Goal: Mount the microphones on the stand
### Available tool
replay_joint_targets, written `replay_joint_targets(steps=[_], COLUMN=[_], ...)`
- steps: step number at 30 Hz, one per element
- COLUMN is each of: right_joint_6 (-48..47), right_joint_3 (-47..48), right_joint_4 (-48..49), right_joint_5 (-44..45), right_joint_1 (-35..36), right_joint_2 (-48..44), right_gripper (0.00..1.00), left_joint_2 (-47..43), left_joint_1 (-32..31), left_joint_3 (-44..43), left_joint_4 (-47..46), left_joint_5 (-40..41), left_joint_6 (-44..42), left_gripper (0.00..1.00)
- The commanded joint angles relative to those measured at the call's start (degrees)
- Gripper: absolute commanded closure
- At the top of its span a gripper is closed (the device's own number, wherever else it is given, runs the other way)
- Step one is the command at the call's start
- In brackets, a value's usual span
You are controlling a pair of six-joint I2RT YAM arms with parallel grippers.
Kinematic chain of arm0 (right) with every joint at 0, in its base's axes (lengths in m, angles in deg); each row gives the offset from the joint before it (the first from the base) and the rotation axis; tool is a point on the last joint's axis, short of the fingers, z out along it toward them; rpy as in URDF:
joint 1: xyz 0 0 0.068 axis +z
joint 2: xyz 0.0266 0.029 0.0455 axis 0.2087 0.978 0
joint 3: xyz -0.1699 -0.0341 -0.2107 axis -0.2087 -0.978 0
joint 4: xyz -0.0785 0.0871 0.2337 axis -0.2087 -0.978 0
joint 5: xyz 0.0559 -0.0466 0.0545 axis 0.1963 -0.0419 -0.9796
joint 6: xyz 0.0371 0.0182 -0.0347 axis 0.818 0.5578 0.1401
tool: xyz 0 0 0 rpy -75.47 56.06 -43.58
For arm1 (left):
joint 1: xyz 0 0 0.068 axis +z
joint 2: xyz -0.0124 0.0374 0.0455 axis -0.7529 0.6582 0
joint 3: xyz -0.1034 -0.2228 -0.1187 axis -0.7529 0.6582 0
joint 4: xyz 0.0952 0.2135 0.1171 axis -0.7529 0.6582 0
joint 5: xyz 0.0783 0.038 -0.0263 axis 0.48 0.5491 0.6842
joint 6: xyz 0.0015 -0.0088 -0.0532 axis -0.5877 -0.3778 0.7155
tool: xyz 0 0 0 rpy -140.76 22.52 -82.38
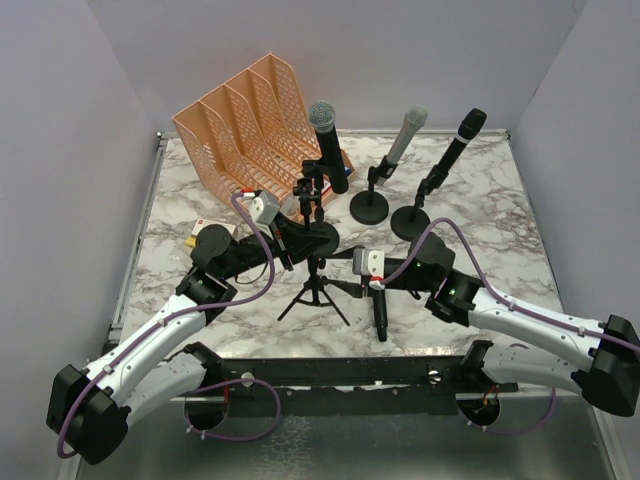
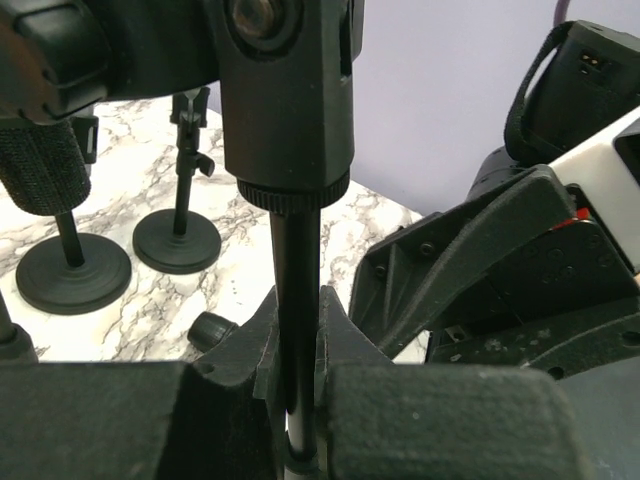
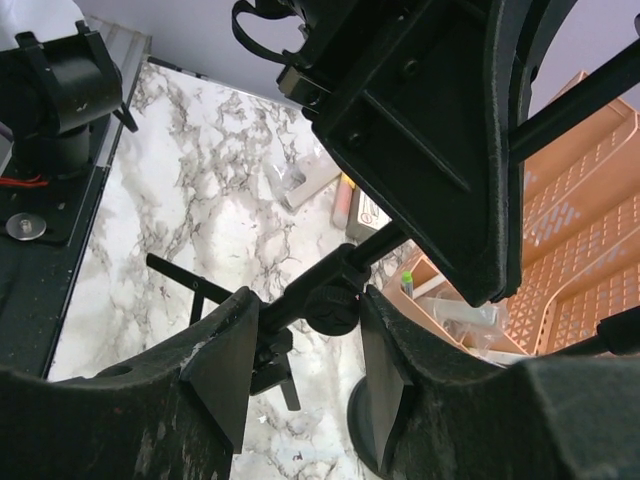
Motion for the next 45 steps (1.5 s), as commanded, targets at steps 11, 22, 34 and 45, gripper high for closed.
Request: replay_joint_targets(steps=[11, 22, 34, 45], right_joint_6=[-0.95, 0.92, 27.36, 96.52], right_joint_3=[-0.72, -1.92, 0.46, 8.72], right_joint_4=[4.16, 4.97, 11.39, -0.72], right_joint_5=[2.71, 3.96, 9.09, 33.62], right_joint_1=[0.41, 0.50, 0.50, 0.50], right_joint_2=[1.44, 1.95, 2.63, 2.53], right_gripper=[0.75, 0.66, 0.99, 0.99], left_joint_2=[-1.04, -1.39, -2.33, -3.31], left_joint_1=[-0.30, -0.30, -0.30, -0.30], left_joint_3=[-2.15, -1.83, -0.71, -0.23], left_joint_4=[-2.81, -2.90, -3.43, -4.13], left_joint_5=[-3.28, -3.93, -2.01, -0.09], left_joint_6=[1.91, 2.70, -0.18, -5.53], left_gripper=[1.00, 1.00, 1.00, 1.00])
